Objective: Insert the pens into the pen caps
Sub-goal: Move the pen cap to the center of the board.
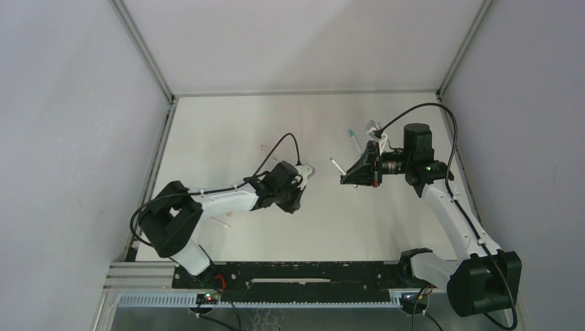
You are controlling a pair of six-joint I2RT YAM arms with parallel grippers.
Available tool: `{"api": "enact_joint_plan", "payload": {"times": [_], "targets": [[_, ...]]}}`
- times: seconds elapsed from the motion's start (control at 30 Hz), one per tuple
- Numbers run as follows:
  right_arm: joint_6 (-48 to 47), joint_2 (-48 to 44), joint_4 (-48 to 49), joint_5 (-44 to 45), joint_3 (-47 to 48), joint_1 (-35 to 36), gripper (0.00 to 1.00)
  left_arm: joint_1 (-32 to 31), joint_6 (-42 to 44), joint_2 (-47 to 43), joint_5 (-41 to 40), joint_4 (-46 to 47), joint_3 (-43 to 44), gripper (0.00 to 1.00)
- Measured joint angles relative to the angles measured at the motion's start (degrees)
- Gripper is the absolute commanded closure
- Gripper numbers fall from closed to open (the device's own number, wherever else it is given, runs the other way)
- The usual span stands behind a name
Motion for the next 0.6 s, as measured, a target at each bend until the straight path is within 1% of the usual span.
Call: {"api": "enact_joint_plan", "payload": {"times": [0.13,0.5,0.6], "targets": [[-0.2,0.0,0.0,0.0,0.0,-0.2,1.0,-0.3,0.7,2.0,-0.5,-1.1,0.5,0.92],[-0.3,0.0,0.0,0.0,0.0,-0.3,1.0,-0.8,0.5,2.6,-3.6,-3.3,1.3,0.61],[-0.4,0.0,0.0,0.0,0.0,-0.3,1.0,-0.9,-1.3,1.1,-5.3,-4.1,1.3,0.59]]}}
